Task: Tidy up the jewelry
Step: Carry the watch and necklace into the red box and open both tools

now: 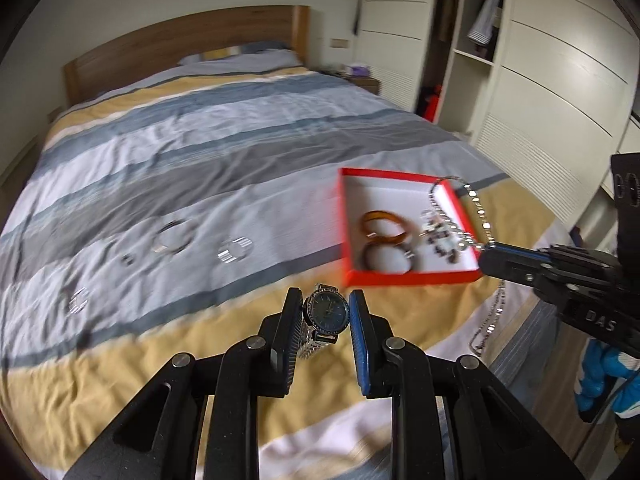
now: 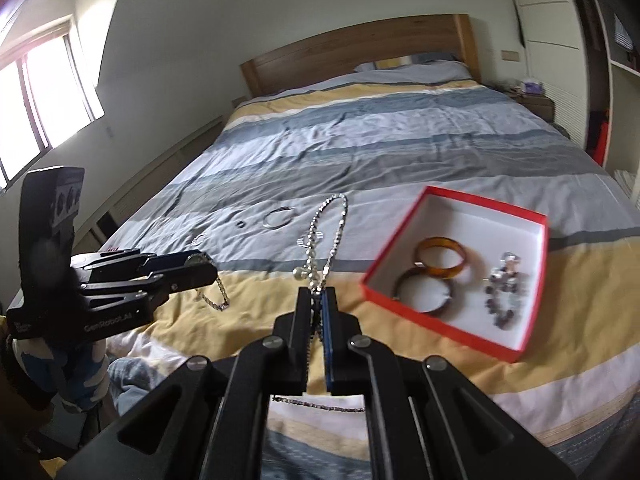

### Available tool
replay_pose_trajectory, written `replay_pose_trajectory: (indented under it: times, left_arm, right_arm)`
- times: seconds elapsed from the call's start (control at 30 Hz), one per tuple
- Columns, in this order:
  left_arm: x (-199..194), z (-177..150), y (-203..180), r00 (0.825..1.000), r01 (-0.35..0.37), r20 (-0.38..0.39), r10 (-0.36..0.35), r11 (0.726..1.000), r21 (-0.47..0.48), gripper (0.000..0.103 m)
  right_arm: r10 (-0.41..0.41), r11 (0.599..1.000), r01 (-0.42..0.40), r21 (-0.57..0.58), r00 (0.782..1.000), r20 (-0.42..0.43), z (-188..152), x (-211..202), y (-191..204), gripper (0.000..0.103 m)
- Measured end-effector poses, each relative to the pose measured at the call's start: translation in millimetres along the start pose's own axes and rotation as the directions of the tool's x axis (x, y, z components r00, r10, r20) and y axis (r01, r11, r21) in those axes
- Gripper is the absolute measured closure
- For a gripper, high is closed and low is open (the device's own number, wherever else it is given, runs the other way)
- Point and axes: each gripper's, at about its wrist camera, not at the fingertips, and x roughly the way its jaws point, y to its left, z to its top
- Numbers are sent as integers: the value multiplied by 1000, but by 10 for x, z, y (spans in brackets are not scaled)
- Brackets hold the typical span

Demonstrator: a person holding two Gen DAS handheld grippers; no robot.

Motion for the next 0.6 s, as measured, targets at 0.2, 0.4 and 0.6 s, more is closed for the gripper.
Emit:
replay_pose_trajectory:
  times: [0.2,0.4,0.6]
  left_arm:
    - [668,453,-403,996,88,-35,-87,996,32,80]
    - [1346,602,-607,988,124,-95,-119,991,41,80]
    - [1847,438,-536,975,139,-176,-138,990,-4,80]
  right_arm:
    - [-69,996,69,59,998,-3,236,169,-642,98]
    - [-128,986,129,103,992,-15,388,479,-1151,98]
    - [-158,979,170,112,982,-107,149,892,-1413,98]
